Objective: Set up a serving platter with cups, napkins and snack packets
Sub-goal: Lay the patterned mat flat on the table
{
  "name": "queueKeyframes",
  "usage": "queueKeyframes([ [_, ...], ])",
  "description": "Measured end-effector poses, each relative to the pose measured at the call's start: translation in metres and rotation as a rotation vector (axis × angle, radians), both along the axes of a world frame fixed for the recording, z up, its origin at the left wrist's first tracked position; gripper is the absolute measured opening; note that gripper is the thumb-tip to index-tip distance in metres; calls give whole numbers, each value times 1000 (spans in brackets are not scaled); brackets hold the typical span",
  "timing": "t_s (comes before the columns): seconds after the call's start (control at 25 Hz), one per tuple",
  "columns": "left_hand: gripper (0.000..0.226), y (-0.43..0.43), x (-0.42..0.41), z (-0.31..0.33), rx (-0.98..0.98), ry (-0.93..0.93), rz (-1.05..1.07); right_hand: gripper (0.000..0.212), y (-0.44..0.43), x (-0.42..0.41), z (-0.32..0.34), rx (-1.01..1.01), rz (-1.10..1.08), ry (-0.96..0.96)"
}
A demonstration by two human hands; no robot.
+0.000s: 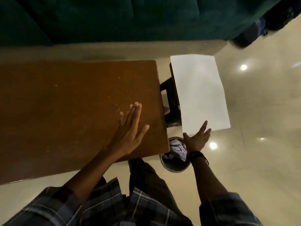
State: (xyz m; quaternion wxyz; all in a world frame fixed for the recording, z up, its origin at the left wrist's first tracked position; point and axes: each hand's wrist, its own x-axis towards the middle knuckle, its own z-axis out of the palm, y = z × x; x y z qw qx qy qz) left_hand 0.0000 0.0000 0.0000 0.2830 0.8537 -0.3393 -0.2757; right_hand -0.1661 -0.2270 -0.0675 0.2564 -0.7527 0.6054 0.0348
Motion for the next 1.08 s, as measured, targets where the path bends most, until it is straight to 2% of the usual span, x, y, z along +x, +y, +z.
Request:
queueKeyframes([
  [0.12,74,-3,-12,-12,74,7,-11,115,-22,-15,-15,-33,145,205],
  [0.32,73,1,-29,-26,119,67,23,119,-46,-21,-45,-176,466,418],
  [0.44,72,1,-34,-29,136,104,64,95,-64,-25,-61,-182,618,555],
  [0.56,73,7,-40,-36,169,132,72,69,-69,-27,-67,-180,703,574],
  [0.68,72,16,-40,-44,166,166,91,61,-62,-19,-59,-254,727,448],
  [0.8,73,25,-33,-49,115,181,117,65,-45,1,-35,-316,847,252],
  [0.92,78,38,-15,-51,92,218,159,65,-5,26,-1,-293,931,1],
  [1.0,79,47,4,-49,91,266,224,54,18,53,28,-353,961,-214],
  [1.08,79,64,23,-44,82,315,301,54,43,73,56,-424,997,-372],
])
